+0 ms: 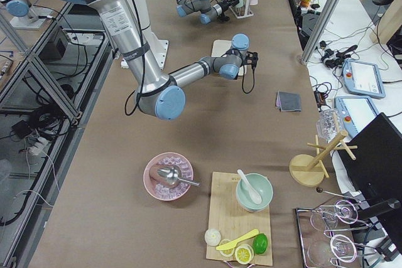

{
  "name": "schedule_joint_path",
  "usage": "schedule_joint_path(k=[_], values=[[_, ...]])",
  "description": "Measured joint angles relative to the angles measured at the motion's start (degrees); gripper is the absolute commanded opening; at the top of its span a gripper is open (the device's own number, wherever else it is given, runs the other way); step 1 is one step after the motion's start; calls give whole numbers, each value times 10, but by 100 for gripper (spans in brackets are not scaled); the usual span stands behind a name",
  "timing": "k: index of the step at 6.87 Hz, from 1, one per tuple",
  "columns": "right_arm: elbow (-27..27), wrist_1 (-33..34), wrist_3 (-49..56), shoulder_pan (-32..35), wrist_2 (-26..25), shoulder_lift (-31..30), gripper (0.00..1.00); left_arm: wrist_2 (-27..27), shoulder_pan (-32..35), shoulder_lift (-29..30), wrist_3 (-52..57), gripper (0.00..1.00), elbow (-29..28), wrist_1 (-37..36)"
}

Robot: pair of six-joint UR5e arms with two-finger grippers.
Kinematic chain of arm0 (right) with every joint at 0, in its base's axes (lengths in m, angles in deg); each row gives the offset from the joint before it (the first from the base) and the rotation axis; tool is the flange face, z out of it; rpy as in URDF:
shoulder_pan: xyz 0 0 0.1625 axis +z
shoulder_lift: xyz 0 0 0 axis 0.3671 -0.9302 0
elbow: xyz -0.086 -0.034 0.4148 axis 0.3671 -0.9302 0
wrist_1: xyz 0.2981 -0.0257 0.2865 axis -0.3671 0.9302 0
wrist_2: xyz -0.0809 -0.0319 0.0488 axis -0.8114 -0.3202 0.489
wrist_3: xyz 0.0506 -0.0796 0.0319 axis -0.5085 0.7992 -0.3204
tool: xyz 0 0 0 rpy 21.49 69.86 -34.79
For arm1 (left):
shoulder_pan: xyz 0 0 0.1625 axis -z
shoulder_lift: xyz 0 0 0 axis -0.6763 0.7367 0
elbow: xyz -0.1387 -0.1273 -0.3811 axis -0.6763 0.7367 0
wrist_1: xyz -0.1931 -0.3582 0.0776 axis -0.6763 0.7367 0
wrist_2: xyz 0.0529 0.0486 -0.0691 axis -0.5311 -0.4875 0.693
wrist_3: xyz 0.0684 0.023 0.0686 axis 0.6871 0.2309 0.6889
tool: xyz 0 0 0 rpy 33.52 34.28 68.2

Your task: Pick up and place green cup on tray

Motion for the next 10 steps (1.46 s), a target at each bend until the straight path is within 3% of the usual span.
schedule_joint_path(k=[1, 2, 3, 5, 8, 10], values=[[12, 2, 3, 27, 12, -10, 100, -1, 0, 0, 1, 85, -3, 0], [25, 4, 5, 52, 21, -21, 100, -2, 0, 0, 2, 75, -3, -1], [34, 5, 6, 80, 32, -28, 100, -2, -1, 0, 3, 63, -3, -1], [37, 6, 6, 129, 59, -33, 100, -2, -1, 1, 3, 25, 3, -11], [42, 26, 6, 161, 71, -31, 100, -2, -5, -4, 3, 23, 62, -63], [107, 98, 59, 193, 73, -56, 100, -1, -8, -26, 3, 23, 143, -127]])
